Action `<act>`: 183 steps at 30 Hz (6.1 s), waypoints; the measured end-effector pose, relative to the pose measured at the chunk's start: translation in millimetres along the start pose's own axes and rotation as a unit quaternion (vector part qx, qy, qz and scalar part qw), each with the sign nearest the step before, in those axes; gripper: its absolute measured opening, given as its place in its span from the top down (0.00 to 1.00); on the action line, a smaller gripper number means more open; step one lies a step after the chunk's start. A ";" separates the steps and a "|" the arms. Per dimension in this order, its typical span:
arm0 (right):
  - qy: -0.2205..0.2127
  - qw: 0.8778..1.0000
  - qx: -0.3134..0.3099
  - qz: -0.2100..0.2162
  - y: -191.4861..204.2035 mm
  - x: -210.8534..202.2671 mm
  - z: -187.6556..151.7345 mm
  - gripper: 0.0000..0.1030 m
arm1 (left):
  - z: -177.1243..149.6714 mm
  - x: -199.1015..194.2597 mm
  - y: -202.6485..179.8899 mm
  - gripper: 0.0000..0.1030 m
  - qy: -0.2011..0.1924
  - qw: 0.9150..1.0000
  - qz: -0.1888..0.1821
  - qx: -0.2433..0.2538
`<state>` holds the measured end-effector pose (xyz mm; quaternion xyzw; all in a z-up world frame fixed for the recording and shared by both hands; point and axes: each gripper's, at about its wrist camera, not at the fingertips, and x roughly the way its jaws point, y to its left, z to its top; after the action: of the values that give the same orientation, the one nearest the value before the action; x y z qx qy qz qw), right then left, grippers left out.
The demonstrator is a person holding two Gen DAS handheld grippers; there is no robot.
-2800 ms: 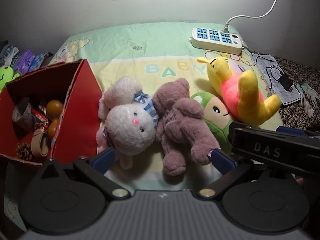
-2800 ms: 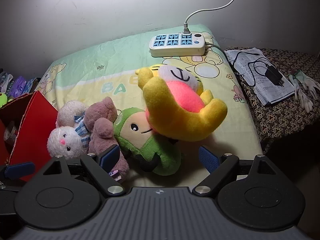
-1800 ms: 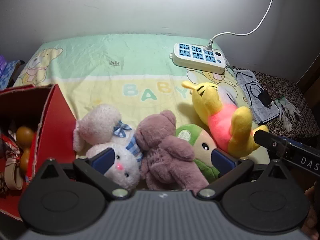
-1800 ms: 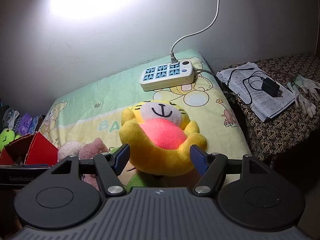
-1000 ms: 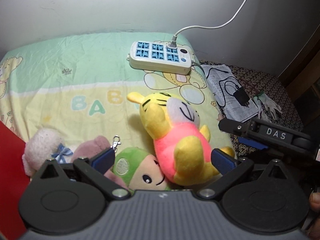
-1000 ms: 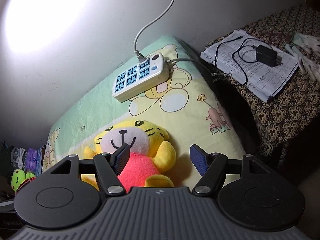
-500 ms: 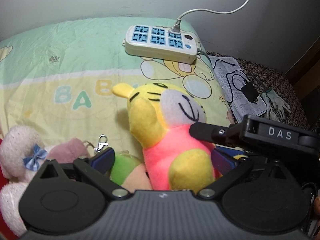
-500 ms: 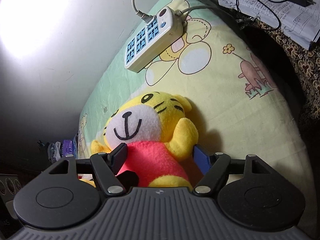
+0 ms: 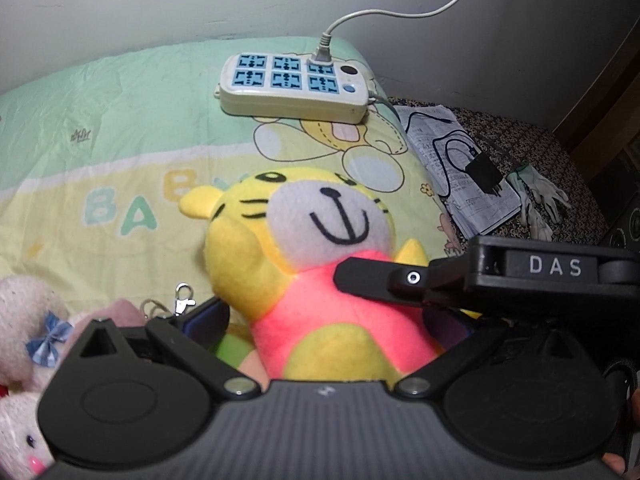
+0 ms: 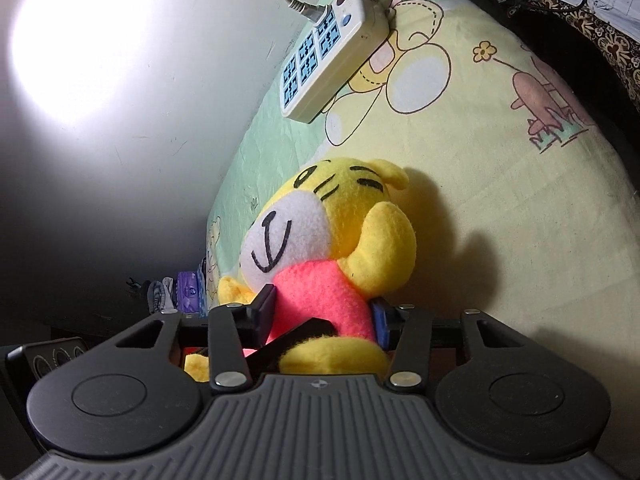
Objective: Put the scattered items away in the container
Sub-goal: 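Lift the tiger plush with the right gripper toward the red box, then lower the tiger plush into the red box with the right gripper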
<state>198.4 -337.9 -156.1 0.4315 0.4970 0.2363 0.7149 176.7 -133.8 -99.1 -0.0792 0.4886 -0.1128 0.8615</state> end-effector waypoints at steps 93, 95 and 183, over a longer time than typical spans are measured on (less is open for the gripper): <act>0.040 0.981 -0.186 0.028 269.8 263.9 -292.4 0.50 | -120.7 -241.5 403.4 0.01 -0.043 0.998 0.025 0.048; 0.046 0.982 -0.184 0.024 268.2 265.8 -290.3 0.49 | -123.0 -241.3 402.9 0.01 -0.046 0.998 0.029 0.042; -0.028 0.951 -0.274 -0.139 274.8 222.6 -282.6 0.51 | -122.9 -242.9 353.1 0.01 -0.047 0.972 0.230 -0.030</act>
<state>52.8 82.6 -72.6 0.1520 0.4475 0.2496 0.8452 -8.4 268.6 -48.7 0.0045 0.4556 0.1067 0.8837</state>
